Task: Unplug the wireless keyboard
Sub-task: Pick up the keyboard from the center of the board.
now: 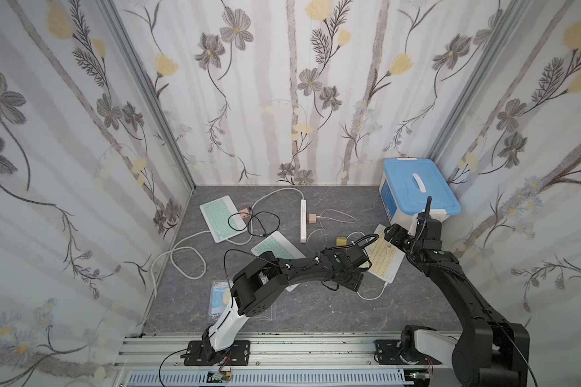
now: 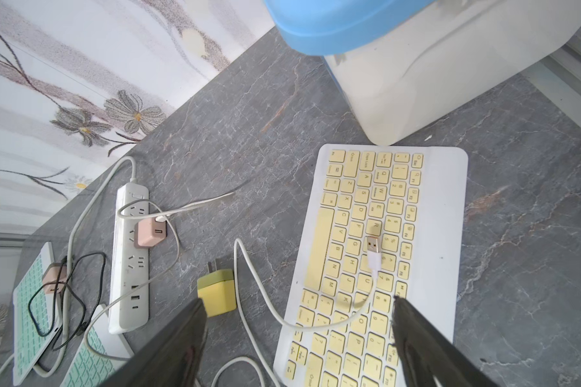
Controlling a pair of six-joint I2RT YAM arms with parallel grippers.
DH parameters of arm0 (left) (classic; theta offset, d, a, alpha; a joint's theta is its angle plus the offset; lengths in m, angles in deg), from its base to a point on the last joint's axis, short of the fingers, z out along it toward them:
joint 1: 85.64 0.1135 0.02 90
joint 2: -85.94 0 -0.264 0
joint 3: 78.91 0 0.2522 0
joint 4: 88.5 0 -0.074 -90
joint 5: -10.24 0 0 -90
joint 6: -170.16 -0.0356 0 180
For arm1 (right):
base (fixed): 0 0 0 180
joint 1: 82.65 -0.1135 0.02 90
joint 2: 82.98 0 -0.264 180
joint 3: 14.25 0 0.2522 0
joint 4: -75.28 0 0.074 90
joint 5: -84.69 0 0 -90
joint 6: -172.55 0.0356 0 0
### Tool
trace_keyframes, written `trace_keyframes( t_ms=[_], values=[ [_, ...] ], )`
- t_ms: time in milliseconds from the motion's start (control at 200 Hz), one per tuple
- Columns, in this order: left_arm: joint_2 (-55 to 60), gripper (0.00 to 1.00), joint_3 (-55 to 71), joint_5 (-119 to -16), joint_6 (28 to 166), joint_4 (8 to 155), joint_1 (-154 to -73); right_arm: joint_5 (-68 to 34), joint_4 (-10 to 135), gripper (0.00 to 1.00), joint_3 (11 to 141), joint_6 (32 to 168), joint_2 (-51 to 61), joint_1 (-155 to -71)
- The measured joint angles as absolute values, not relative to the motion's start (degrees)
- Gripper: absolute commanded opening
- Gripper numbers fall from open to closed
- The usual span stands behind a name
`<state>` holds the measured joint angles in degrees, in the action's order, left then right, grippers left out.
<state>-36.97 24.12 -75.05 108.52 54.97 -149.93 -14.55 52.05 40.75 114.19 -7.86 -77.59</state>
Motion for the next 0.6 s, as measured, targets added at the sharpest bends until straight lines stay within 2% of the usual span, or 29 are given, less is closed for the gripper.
trace_keyframes(
  t_ms=[70,255,450,604],
  values=[
    [-37.62,0.59,24.8,-75.03,109.48,55.04,-150.15,-15.23,51.59,0.85,38.74,114.21,-8.94,-77.59],
    [-39.92,0.39,27.07,-76.01,112.87,55.98,-150.92,-16.32,51.46,0.85,34.43,114.21,-12.5,-77.59],
    [-41.38,0.11,28.38,-77.26,114.9,56.94,-151.59,-17.1,50.76,0.87,30.54,114.19,-15.69,-77.57],
    [-40.03,0.0,29.02,-78.4,114.96,56.79,-151.88,-17.5,50.71,0.88,29.32,114.39,-17.35,-77.24]
  ],
)
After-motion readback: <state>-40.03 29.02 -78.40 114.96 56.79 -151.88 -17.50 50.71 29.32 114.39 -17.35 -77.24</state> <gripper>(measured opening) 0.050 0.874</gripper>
